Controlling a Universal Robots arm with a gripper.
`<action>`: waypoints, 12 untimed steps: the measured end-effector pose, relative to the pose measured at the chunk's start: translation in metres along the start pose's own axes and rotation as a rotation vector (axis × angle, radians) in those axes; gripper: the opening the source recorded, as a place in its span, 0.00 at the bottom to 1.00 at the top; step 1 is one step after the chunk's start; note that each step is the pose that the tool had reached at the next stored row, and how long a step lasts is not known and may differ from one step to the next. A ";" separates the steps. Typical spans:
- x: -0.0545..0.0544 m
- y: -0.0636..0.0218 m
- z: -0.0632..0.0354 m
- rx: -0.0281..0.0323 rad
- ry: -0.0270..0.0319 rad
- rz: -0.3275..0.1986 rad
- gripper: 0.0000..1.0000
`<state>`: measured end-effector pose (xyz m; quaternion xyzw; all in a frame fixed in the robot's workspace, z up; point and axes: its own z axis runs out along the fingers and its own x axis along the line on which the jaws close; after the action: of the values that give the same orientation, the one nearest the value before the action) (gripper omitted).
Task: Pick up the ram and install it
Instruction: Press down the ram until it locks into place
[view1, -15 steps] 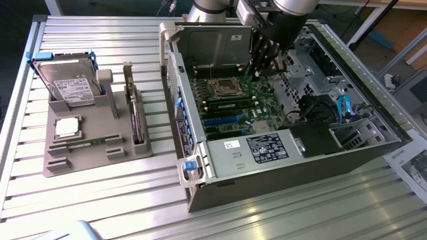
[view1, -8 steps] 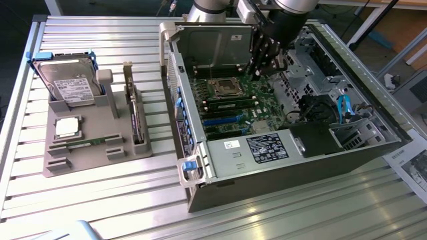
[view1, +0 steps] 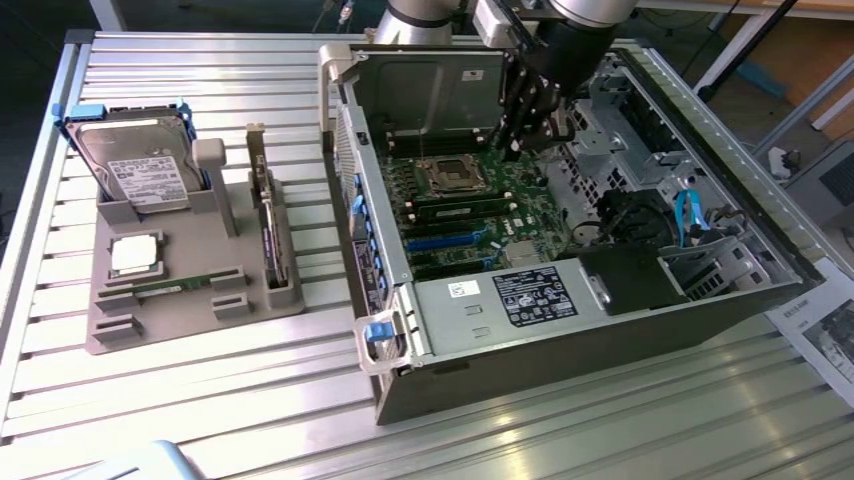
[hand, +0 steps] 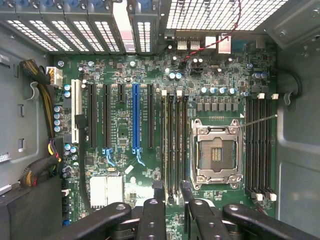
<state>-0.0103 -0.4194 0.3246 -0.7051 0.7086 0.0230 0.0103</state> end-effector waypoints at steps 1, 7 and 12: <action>0.000 0.0000 0.0000 0.0000 0.0000 0.000 0.25; 0.000 0.0000 0.0000 0.0000 0.0000 0.000 0.10; 0.000 0.0000 0.0000 0.0000 0.0000 0.000 0.10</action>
<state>-0.0103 -0.4194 0.3246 -0.7051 0.7086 0.0230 0.0102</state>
